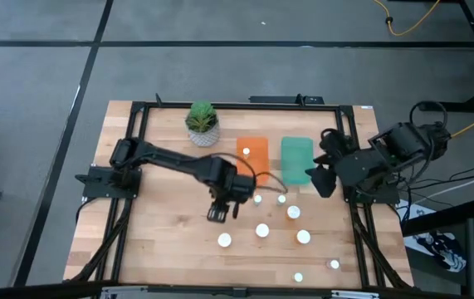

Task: Pick and place medicine bottles into bin by pill shape (circle, oval)
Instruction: Move the large orange bottle to the middle left of the table

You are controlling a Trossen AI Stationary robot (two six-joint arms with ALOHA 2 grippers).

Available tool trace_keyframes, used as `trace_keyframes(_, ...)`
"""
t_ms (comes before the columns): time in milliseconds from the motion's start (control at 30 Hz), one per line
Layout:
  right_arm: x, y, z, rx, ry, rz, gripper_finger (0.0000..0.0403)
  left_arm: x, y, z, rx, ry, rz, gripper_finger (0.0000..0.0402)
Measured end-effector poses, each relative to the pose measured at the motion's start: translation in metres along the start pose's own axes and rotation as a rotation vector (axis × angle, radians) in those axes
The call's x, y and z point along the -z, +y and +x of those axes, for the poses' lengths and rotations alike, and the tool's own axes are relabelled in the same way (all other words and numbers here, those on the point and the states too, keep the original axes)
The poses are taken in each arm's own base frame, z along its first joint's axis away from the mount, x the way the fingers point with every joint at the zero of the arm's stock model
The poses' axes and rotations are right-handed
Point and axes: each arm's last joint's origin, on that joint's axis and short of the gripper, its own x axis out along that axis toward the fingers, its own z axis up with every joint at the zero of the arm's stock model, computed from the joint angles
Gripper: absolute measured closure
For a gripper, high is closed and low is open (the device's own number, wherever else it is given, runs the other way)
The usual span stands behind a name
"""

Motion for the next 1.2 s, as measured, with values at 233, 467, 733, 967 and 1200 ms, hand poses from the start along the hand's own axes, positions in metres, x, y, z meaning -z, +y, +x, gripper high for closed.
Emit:
trace_keyframes(233,0.01,0.004,-0.005,-0.032,0.023,-0.025,0.0176,0.018,-0.044,0.023,0.015,0.118,0.066,0.0217)
trace_keyframes(467,0.013,0.007,-0.004,-0.029,0.021,0.006,0.0176,0.035,-0.092,0.054,0.047,0.125,0.096,0.0217)
trace_keyframes(733,0.013,0.007,-0.003,-0.028,0.02,0.003,0.0176,0.037,-0.125,0.081,-0.057,-0.113,-0.077,0.0217)
trace_keyframes(967,0.014,0.007,-0.004,-0.059,0.068,-0.163,0.0176,0.024,-0.119,0.083,-0.111,-0.258,-0.303,0.0217)
trace_keyframes(1200,0.018,0.004,-0.011,-0.141,0.154,-0.271,0.0176,0.001,-0.102,0.121,-0.046,-0.292,-0.379,0.0217)
